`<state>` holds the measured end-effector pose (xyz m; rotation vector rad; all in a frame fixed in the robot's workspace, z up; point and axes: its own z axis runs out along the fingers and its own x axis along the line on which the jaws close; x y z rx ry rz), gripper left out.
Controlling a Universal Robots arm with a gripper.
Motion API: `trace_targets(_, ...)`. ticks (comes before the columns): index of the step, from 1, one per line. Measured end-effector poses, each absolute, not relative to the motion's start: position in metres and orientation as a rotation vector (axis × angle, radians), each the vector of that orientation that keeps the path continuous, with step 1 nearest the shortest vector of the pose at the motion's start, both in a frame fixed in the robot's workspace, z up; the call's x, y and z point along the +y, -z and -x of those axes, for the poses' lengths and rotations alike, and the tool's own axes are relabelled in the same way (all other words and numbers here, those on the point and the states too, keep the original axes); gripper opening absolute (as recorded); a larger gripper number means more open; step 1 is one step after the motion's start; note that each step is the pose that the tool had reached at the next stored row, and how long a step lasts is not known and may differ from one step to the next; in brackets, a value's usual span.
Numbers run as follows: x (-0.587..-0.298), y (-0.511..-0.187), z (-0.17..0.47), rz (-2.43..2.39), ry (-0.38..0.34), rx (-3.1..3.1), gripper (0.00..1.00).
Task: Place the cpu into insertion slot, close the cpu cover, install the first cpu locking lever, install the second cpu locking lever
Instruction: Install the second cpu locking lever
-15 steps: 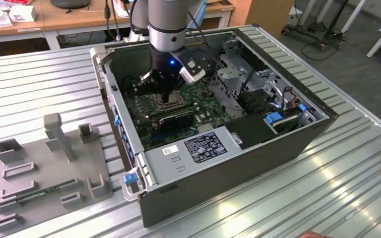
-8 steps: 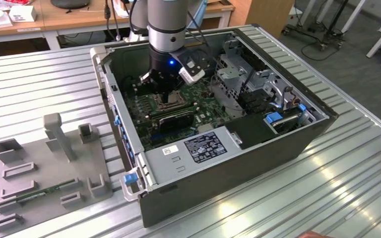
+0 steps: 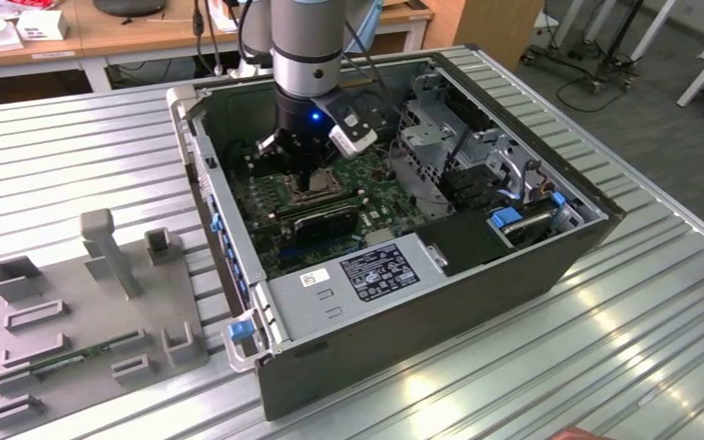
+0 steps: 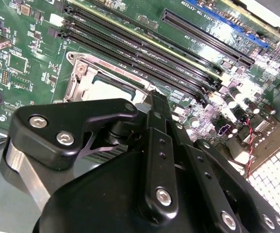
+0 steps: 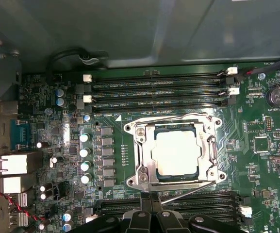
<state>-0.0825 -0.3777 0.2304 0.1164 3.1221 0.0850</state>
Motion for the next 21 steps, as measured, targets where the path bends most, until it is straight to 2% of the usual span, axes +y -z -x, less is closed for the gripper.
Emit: trace_targets(21, -0.378, -0.220, 0.085, -0.117, -0.085, 3.122, 0.11)
